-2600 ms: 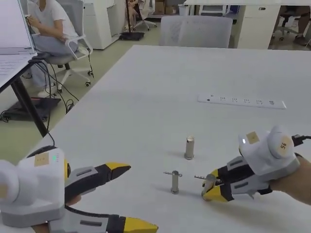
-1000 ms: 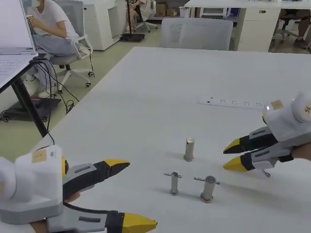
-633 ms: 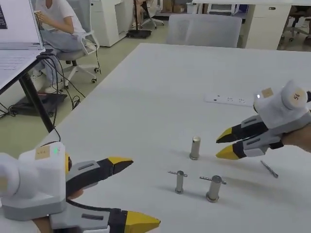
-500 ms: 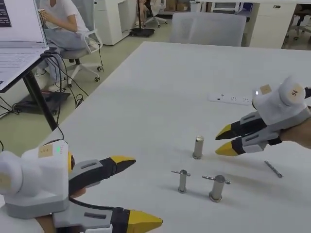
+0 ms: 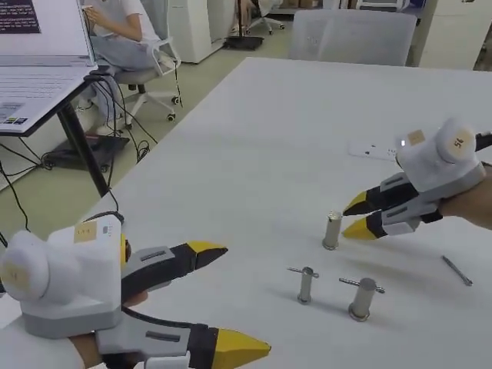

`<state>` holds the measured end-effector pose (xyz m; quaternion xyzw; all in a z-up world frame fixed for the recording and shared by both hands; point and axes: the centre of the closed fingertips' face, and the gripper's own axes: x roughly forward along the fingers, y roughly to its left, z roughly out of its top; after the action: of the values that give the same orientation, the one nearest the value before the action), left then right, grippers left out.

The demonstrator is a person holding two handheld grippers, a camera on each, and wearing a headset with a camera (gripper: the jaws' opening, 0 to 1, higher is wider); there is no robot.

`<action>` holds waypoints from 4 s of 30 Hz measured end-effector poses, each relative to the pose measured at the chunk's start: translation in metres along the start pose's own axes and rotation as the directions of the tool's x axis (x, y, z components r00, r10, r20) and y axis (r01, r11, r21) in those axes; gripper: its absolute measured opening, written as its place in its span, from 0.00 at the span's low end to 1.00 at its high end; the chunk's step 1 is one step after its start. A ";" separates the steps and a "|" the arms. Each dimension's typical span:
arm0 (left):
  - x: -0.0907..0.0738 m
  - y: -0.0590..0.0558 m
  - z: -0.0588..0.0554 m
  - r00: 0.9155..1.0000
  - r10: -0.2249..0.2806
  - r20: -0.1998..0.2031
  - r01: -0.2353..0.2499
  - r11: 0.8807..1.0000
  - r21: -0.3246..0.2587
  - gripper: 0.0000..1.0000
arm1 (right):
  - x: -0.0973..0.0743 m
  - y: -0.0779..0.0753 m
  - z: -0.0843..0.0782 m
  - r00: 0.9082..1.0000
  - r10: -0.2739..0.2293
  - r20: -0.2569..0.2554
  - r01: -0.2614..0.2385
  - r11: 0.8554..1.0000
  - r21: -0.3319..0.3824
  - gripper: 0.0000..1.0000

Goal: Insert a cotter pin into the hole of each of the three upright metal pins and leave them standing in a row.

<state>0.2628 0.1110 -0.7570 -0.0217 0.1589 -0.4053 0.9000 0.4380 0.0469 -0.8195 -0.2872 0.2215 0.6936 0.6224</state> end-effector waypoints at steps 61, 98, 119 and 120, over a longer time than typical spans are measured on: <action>0.007 0.007 0.002 1.000 0.004 -0.004 -0.004 1.000 -0.009 0.81 | 0.007 0.000 -0.008 0.999 -0.003 0.039 0.000 0.997 0.079 0.12; 0.028 -0.028 0.017 0.997 -0.074 0.012 0.073 0.997 0.038 0.81 | -0.086 0.073 -0.053 0.995 -0.100 0.020 0.095 0.980 0.173 0.12; 0.029 -0.040 0.017 0.995 -0.101 0.013 0.100 0.994 0.052 0.81 | -0.085 0.141 -0.057 0.994 -0.098 0.037 0.087 0.971 0.224 0.12; 0.029 -0.040 0.017 0.995 -0.101 0.013 0.100 0.994 0.052 0.81 | -0.085 0.142 -0.057 0.994 -0.099 0.037 0.089 0.971 0.224 0.12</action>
<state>0.2569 0.0616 -0.7417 -0.0099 0.1400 -0.4538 0.8800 0.3099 -0.0716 -0.8112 -0.2094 0.2688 0.6410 0.6878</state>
